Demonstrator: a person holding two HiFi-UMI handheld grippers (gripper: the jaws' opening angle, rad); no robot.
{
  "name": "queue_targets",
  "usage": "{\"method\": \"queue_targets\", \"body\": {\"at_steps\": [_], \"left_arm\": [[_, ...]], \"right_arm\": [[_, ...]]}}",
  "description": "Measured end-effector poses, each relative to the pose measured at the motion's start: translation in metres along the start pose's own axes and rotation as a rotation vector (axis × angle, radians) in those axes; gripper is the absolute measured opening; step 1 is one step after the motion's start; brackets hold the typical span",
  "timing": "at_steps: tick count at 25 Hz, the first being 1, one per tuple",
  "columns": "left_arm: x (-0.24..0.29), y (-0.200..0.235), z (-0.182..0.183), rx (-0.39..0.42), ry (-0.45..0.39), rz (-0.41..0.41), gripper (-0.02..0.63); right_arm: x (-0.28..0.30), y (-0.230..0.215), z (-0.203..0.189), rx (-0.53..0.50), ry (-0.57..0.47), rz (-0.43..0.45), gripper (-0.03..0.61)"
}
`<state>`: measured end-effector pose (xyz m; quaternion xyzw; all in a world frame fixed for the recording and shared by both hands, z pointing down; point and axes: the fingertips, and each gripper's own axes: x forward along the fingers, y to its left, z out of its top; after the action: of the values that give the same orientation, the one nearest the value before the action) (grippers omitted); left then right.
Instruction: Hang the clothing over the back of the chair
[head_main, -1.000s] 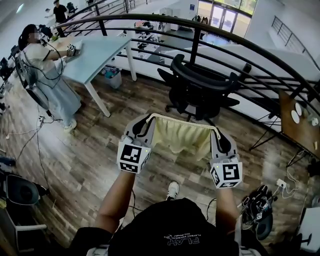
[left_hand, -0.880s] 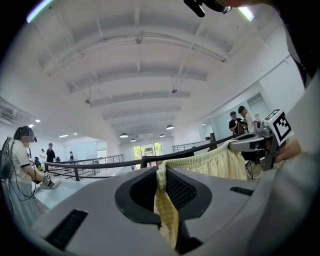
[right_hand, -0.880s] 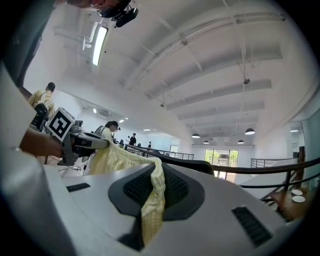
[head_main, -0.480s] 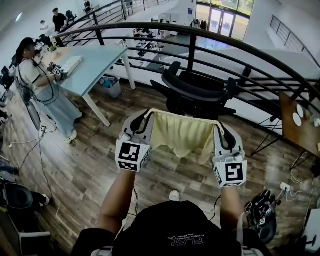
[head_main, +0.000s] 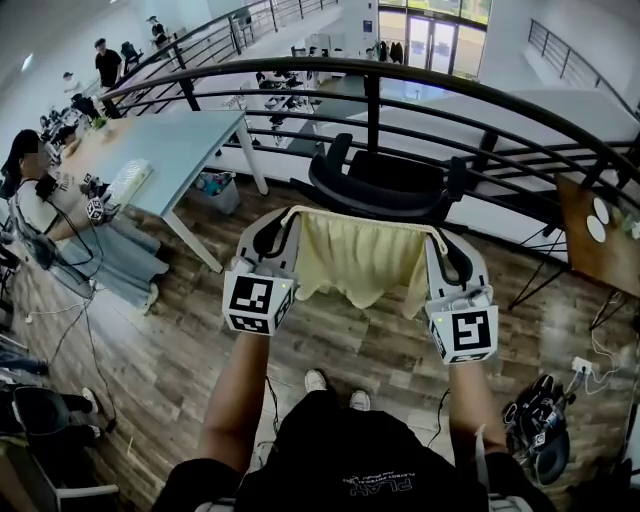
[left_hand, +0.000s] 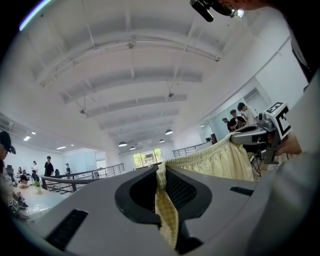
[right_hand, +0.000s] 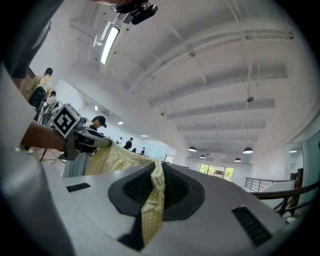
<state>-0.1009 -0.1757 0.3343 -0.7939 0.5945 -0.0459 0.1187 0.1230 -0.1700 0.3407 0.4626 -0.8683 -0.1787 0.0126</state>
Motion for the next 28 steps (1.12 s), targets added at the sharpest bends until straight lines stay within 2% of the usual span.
{"method": "queue_targets", "body": {"at_steps": [7,11,17,22,28], "left_arm": [[0.037,0.017,0.008,0.004,-0.044,-0.048,0.043],[0.055,0.025,0.013,0.004,-0.080,-0.097,0.043],[0.091,0.029,0.007,0.018,-0.065,-0.158,0.043],[0.124,0.034,0.007,-0.008,-0.061,-0.177,0.066],[0.161,0.040,-0.002,0.031,-0.035,-0.217,0.063]], "right_arm": [[0.031,-0.014,0.014,-0.047,-0.034,-0.052,0.041],[0.042,-0.021,0.011,-0.060,-0.003,-0.090,0.041],[0.058,-0.041,-0.006,-0.096,0.071,-0.138,0.041],[0.073,-0.060,-0.011,-0.111,0.094,-0.175,0.041],[0.099,-0.077,-0.017,-0.137,0.122,-0.200,0.041]]}}
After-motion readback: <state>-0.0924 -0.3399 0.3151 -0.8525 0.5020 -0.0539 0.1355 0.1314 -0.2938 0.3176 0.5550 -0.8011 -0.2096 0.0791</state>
